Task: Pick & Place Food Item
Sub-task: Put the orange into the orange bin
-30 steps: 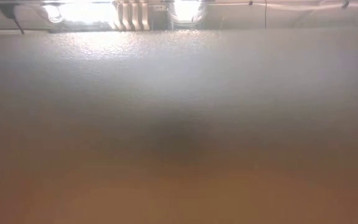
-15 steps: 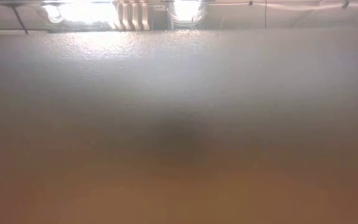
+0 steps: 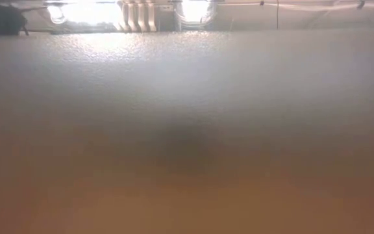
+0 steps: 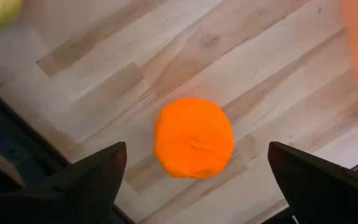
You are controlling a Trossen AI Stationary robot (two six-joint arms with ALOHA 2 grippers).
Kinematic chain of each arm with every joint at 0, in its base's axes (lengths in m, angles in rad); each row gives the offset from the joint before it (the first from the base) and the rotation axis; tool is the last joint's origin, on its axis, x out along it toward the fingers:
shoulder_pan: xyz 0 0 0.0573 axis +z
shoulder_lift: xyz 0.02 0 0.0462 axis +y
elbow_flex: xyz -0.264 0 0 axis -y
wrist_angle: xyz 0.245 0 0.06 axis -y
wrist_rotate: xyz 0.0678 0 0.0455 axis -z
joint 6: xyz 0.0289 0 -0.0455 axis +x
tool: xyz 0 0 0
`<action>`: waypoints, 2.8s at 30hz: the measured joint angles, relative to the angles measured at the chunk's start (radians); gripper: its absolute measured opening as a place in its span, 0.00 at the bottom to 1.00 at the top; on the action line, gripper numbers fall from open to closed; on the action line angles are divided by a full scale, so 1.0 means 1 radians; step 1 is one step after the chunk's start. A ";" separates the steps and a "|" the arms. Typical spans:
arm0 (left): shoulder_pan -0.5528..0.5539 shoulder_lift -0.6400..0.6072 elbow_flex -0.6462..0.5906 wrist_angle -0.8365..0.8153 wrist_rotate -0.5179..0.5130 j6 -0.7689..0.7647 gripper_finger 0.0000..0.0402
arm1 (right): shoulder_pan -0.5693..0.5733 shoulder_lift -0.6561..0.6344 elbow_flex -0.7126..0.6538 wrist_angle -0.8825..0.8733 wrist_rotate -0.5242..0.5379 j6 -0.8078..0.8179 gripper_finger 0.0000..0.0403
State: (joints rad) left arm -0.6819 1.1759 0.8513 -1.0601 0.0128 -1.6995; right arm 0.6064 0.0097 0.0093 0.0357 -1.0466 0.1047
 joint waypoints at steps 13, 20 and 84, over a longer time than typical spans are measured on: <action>-0.008 0.000 -0.116 0.192 0.074 -0.006 0.98 | 0.000 0.000 0.000 0.000 0.000 0.000 0.02; -0.010 0.010 -0.139 0.232 0.074 -0.011 0.98 | 0.000 0.000 0.000 0.000 0.000 0.000 0.02; -0.026 0.147 0.093 0.199 -0.148 0.131 0.72 | 0.000 0.000 0.000 0.000 0.000 0.000 0.02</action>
State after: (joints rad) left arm -0.7075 1.3231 0.9438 -0.8615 -0.1350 -1.5686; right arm 0.6064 0.0093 0.0090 0.0356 -1.0466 0.1047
